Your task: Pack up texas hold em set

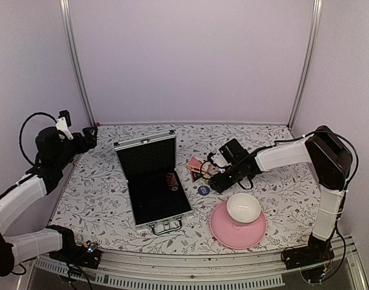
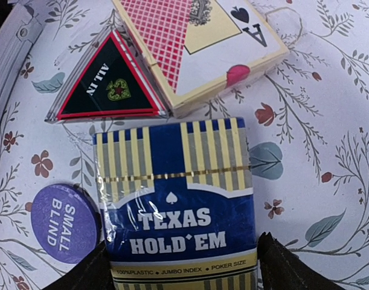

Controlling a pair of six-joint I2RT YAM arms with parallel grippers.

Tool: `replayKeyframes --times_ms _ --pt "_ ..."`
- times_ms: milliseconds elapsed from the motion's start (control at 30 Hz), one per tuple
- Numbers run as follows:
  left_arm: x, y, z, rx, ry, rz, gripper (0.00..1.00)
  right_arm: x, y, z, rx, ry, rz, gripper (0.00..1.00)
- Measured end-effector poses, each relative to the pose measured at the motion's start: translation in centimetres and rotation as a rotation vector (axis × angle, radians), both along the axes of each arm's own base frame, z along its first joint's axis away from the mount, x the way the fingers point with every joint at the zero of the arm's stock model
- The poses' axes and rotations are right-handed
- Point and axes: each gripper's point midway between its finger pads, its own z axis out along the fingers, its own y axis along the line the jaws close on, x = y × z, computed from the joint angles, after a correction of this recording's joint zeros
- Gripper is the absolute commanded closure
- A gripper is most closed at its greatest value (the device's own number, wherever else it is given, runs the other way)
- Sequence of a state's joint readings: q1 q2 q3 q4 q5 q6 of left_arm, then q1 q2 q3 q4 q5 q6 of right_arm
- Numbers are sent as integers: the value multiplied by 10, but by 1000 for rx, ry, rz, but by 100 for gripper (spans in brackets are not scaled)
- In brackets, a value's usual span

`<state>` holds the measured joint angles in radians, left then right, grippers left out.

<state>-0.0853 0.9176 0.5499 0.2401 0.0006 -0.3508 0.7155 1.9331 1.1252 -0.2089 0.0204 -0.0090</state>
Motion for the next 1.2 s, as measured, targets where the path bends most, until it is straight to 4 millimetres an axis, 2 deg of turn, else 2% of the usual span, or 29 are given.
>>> replayKeyframes --times_ms 167,400,500,633,767,900,1000,1133,1200 --pt "1 -2 11 -5 14 -10 3 0 1 0 7 1 4 34" --pt "1 -6 47 -19 -13 -34 3 -2 -1 4 16 1 2 38" --pt "0 -11 58 -25 -10 -59 3 0 -5 14 39 -7 -5 40" --pt "2 -18 76 -30 -13 -101 3 6 -9 38 81 -45 -18 42" --pt "2 -27 96 -37 -24 -151 13 6 -9 62 137 -81 -10 45" --pt "4 -49 109 -52 -11 -274 18 -4 -2 81 188 -99 37 46" --pt "4 -80 110 -59 41 -391 17 -14 7 95 220 -116 82 47" --pt "-12 -125 111 -50 87 -536 17 -25 17 112 261 -129 134 48" --pt "-22 -140 115 -47 87 -588 17 -29 20 120 280 -136 150 48"
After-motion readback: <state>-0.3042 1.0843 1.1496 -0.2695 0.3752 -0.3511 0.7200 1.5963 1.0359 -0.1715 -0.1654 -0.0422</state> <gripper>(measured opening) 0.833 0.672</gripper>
